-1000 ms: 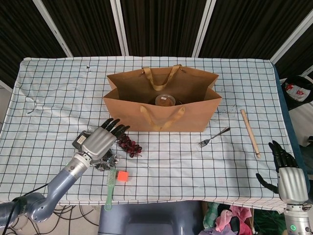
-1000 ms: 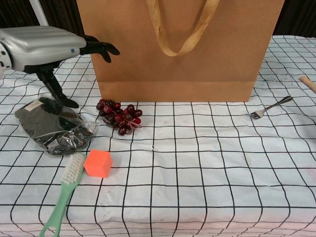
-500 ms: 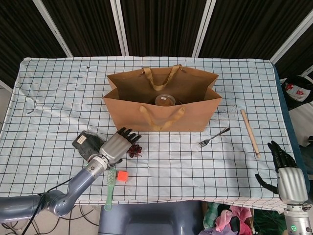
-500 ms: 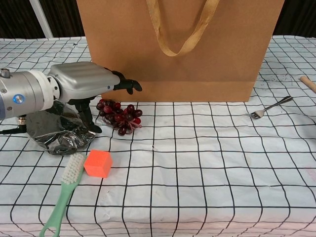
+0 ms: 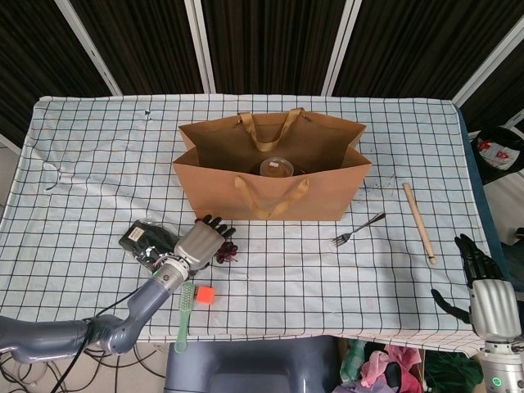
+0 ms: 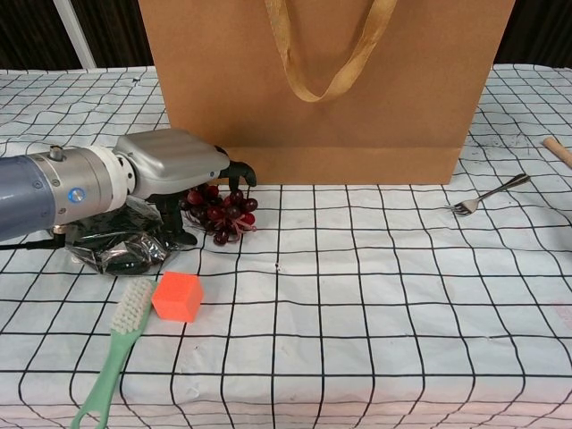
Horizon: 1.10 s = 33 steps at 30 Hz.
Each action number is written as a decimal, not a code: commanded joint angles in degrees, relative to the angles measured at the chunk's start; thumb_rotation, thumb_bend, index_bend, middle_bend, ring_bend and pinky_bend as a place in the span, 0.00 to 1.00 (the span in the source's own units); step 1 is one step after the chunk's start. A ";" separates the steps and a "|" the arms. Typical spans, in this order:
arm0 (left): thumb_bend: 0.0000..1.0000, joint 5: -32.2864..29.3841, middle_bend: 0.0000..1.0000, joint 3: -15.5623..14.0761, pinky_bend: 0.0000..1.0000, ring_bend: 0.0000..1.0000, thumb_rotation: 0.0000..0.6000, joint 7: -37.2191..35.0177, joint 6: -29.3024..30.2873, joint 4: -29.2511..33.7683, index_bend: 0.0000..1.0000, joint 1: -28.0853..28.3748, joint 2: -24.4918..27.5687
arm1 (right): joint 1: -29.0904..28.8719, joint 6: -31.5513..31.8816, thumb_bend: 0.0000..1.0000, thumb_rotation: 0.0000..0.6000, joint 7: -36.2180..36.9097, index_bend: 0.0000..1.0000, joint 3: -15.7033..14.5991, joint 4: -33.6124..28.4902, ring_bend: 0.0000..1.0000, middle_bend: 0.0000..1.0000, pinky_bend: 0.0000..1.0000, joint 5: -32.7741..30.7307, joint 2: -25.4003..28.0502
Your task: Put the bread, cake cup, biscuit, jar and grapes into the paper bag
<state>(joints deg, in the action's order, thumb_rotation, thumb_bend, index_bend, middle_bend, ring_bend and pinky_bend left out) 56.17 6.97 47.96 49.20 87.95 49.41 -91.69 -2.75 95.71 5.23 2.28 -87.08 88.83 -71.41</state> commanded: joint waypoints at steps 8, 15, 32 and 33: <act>0.21 0.26 0.30 -0.72 0.25 0.18 1.00 -0.89 0.18 -3.38 0.22 1.38 -2.29 | 0.22 -0.04 0.15 1.00 0.33 0.04 0.53 0.27 0.14 0.06 0.20 0.08 -0.24; 0.22 0.50 0.40 -1.35 0.38 0.29 1.00 -0.78 0.78 -4.52 0.30 2.05 -3.33 | 0.39 -0.15 0.16 1.00 0.70 0.04 0.93 0.34 0.14 0.06 0.20 0.10 -0.29; 0.37 5.47 0.52 -2.68 0.47 0.39 1.00 -3.08 3.46 -4.00 0.44 2.11 -3.12 | 0.85 -0.28 0.17 1.00 1.29 0.05 1.51 0.05 0.14 0.07 0.20 0.67 -0.26; 0.39 5.69 0.52 -2.67 0.47 0.40 1.00 -3.17 3.58 -3.86 0.45 2.12 -3.05 | 0.85 -0.32 0.17 1.00 1.33 0.05 1.51 0.05 0.14 0.07 0.20 0.72 -0.25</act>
<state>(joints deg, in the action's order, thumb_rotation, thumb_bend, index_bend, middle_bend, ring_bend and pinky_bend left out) 61.65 4.29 44.88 52.65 83.93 51.48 -94.84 -1.90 95.41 6.54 3.79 -87.03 89.53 -71.67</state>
